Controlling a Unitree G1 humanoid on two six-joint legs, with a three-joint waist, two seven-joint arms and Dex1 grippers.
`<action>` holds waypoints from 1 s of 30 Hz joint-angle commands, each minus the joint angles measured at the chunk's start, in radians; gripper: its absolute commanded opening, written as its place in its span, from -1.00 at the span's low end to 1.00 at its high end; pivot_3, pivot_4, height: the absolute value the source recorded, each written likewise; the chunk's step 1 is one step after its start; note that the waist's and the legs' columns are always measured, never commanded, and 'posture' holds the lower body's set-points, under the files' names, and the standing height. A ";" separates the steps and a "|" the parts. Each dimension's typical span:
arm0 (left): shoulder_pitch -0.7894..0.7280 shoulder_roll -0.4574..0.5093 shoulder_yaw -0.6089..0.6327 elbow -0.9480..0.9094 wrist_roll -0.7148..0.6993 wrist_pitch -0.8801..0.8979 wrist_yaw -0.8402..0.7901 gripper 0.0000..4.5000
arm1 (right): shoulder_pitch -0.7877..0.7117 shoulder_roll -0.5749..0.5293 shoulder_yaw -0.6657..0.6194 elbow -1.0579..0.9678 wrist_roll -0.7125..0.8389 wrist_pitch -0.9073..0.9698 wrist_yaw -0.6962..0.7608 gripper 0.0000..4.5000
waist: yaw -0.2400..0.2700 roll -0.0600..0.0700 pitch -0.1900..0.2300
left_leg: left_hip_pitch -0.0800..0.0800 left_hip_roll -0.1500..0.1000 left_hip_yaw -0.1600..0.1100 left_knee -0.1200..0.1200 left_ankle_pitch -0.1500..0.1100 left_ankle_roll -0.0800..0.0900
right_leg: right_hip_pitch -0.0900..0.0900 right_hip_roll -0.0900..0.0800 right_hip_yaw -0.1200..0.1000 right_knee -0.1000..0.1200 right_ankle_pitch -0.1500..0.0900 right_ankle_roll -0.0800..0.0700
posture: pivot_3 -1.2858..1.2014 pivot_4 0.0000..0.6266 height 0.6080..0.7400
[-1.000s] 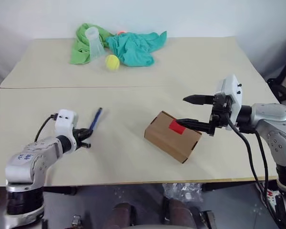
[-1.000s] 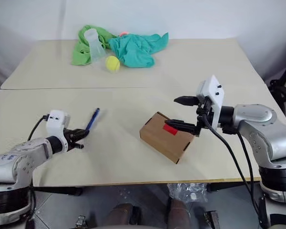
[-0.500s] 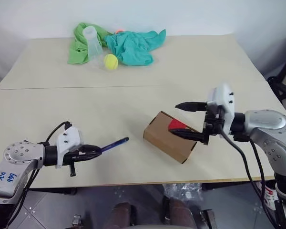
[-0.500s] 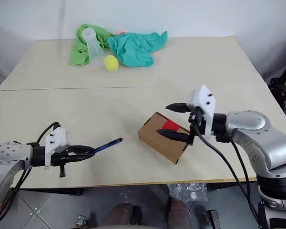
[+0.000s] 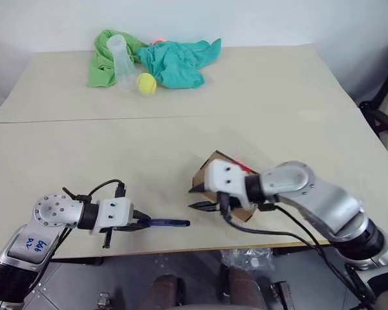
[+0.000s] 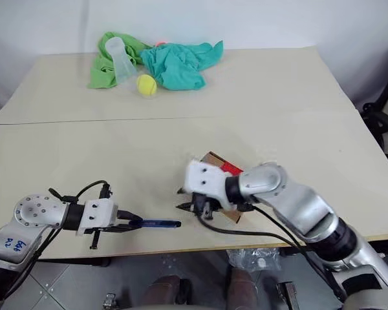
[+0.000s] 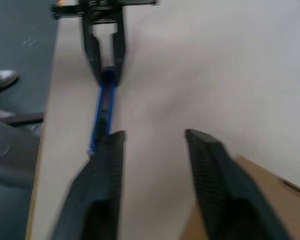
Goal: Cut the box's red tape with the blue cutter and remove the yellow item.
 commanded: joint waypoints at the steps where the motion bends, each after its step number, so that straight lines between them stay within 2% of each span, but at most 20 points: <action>1: 0.006 0.008 -0.015 0.032 0.038 -0.009 0.002 -0.81 | -0.013 -0.009 0.096 -0.001 -0.131 -0.092 0.028 -0.87 | 0.001 0.000 0.000 | 0.000 0.000 0.000 0.000 0.000 0.000 | 0.000 0.000 0.000 0.000 0.000 0.000 | 0.03 -0.52 1.00; 2: 0.009 0.011 -0.018 0.031 0.038 -0.006 0.000 -0.81 | -0.010 -0.010 0.105 0.004 -0.149 -0.108 0.035 -0.99 | 0.000 0.000 0.000 | 0.000 0.000 0.000 0.000 0.000 0.000 | 0.000 0.000 0.000 0.000 0.000 0.000 | 0.03 -0.52 1.00; 16: 0.020 0.030 -0.022 0.037 0.052 0.016 0.000 -0.81 | 0.053 0.037 0.158 0.060 -0.279 -0.205 0.117 -0.99 | -0.001 0.000 0.000 | 0.003 0.000 0.000 0.000 0.001 0.001 | 0.002 0.000 0.000 0.001 0.000 0.000 | 0.03 -0.52 1.00; 30: 0.054 0.047 -0.030 -0.063 0.056 0.094 0.014 -0.81 | 0.080 0.118 0.183 0.158 -0.377 -0.280 0.151 -0.99 | -0.006 0.000 0.000 | 0.004 0.001 0.000 0.000 0.001 0.000 | 0.003 0.000 0.000 0.003 0.000 0.000 | 0.03 -0.52 1.00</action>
